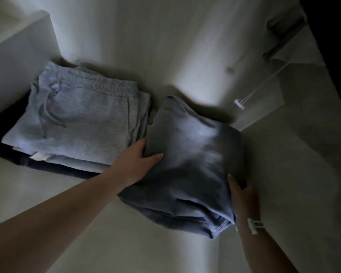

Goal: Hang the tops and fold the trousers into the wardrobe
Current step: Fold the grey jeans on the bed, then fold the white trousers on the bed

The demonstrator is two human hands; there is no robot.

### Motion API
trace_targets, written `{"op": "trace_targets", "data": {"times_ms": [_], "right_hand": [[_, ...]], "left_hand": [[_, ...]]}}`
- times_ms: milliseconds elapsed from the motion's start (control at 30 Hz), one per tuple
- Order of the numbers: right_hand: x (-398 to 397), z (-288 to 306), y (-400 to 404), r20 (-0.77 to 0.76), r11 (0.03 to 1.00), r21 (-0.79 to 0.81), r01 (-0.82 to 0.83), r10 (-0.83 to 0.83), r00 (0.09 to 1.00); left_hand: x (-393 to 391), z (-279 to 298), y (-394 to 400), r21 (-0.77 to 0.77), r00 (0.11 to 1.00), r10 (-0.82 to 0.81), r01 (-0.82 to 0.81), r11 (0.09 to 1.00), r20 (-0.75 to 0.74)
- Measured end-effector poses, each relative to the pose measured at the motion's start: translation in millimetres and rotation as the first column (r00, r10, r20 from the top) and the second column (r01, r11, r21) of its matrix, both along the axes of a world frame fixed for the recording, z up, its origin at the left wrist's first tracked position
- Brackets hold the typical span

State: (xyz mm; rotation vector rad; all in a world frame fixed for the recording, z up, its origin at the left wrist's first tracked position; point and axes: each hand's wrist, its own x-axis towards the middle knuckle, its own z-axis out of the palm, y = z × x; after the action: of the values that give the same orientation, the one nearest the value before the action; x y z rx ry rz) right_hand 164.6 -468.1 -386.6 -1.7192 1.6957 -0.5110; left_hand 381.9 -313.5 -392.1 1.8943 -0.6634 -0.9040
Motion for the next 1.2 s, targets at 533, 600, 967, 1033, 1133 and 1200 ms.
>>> {"op": "trace_targets", "data": {"times_ms": [533, 600, 967, 1033, 1133, 1200], "right_hand": [[24.1, -9.3, -61.8, -0.448, 0.93, -0.167, -0.328, 0.224, 0.865], [34.8, -4.0, -47.9, -0.542, 0.812, -0.234, -0.535, 0.348, 0.765], [39.0, -63.3, -14.4, -0.748, 0.801, -0.008, -0.599, 0.393, 0.534], [40.2, -69.0, -21.7, -0.741, 0.787, 0.007, -0.618, 0.419, 0.525], [43.8, -64.7, -24.1, -0.738, 0.788, 0.046, -0.613, 0.441, 0.511], [46.4, -55.7, -23.9, -0.736, 0.8, 0.018, -0.6, 0.417, 0.533]], "left_hand": [[-1.7, -43.3, -58.4, 0.026, 0.78, -0.126, 0.139, 0.99, 0.613], [-13.7, -40.1, -64.3, 0.009, 0.551, -0.182, 0.301, 0.953, 0.814], [-29.1, -83.7, -79.7, 0.26, 0.575, -0.39, 0.297, 0.919, 0.72], [-26.8, -83.0, -83.1, 0.324, 0.594, -0.447, 0.309, 0.894, 0.668], [-26.1, -77.2, -81.1, 0.384, 0.577, -0.49, 0.305, 0.872, 0.654], [-27.1, -67.5, -73.7, 0.4, 0.59, -0.503, 0.309, 0.863, 0.631]]}}
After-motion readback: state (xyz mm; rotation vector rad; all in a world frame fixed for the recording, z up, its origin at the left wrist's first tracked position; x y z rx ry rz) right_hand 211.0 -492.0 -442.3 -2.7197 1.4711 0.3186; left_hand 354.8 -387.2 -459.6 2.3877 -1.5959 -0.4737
